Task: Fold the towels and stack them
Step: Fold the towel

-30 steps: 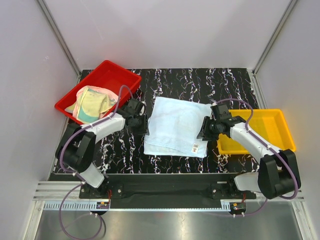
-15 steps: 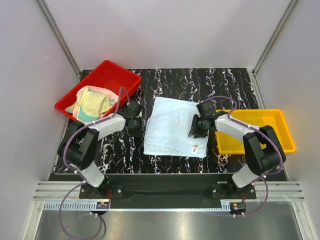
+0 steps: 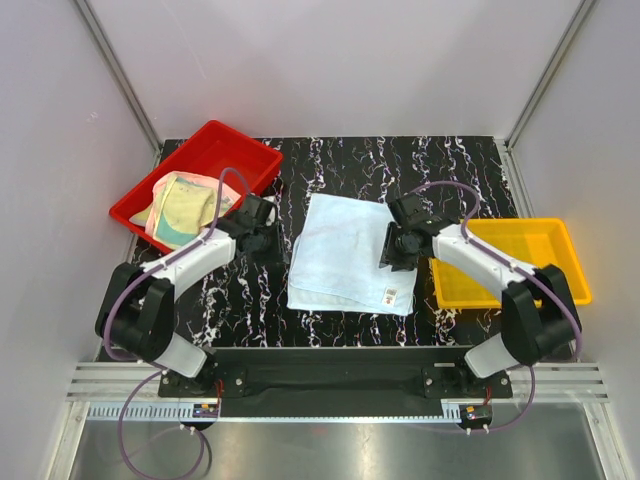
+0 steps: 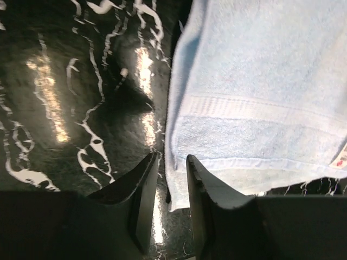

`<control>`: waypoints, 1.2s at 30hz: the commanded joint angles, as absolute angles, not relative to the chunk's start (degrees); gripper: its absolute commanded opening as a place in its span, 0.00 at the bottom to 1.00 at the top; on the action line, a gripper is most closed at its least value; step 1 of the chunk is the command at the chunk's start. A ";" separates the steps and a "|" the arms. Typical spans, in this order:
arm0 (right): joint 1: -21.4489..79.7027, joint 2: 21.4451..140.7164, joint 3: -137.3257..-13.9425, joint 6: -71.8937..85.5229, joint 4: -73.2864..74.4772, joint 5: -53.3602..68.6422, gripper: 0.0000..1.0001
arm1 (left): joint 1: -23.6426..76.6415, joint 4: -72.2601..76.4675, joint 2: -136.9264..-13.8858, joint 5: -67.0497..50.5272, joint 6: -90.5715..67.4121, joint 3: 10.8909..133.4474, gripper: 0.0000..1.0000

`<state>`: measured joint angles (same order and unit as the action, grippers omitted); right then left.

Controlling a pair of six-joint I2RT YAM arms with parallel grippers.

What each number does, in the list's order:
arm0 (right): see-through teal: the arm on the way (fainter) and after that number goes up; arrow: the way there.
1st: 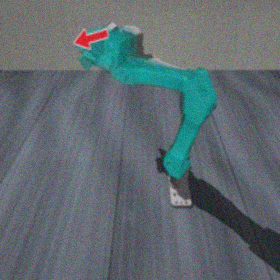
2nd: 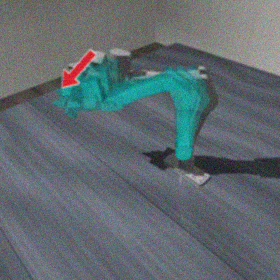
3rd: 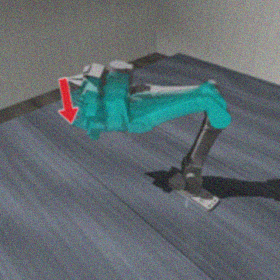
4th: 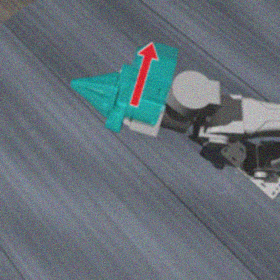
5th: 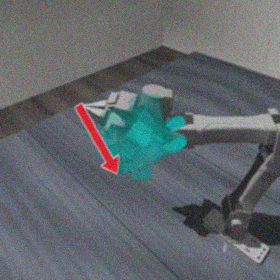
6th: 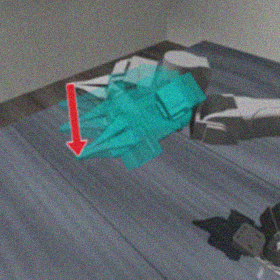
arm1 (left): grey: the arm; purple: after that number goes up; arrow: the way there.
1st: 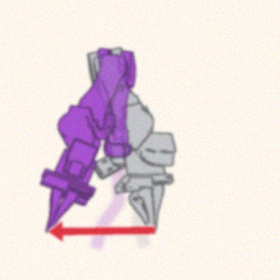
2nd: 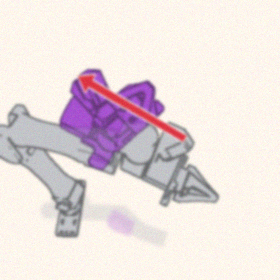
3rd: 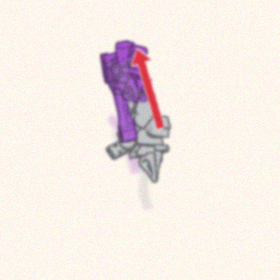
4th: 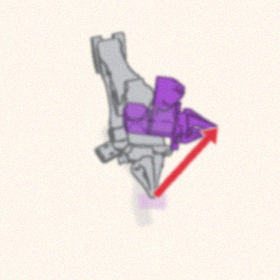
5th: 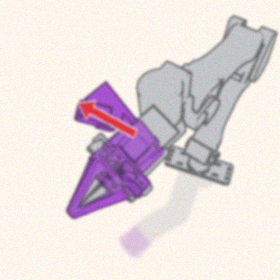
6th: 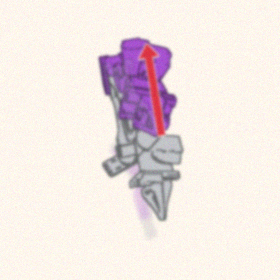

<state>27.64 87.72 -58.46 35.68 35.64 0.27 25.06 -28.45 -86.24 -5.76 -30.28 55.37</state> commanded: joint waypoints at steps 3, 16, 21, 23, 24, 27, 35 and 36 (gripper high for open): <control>27.86 77.02 -54.86 43.84 43.42 -5.09 0.43 | 27.50 -22.94 -86.22 -12.65 -29.97 51.51 0.32; 27.86 68.12 -44.48 49.39 45.27 -7.56 0.42 | 28.48 -19.78 -92.02 -10.55 -31.46 49.39 0.29; 27.77 68.73 -42.45 49.92 43.95 -7.91 0.42 | 28.48 -19.25 -92.55 -10.55 -31.38 49.31 0.26; 27.86 68.64 -41.58 50.18 43.25 -8.09 0.42 | 28.48 -19.16 -92.72 -10.63 -31.38 49.39 0.24; 27.77 68.73 -41.40 50.45 43.16 -7.82 0.42 | 28.48 -19.16 -92.64 -10.63 -31.38 49.31 0.23; 27.86 68.55 -40.43 51.15 42.45 -7.30 0.41 | 28.48 -19.34 -92.64 -10.55 -31.38 49.39 0.18; 27.86 69.52 -37.18 52.12 36.65 -4.75 0.39 | 28.48 -20.39 -92.64 -10.72 -31.11 50.71 0.00; 27.86 69.87 -37.18 52.03 36.39 -4.83 0.39 | 28.48 -20.56 -92.55 -10.81 -31.03 50.80 0.00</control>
<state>27.66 69.49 -37.45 50.68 39.86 -4.86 28.58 -21.47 -92.38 -10.76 -31.48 49.71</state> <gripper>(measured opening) 0.392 0.020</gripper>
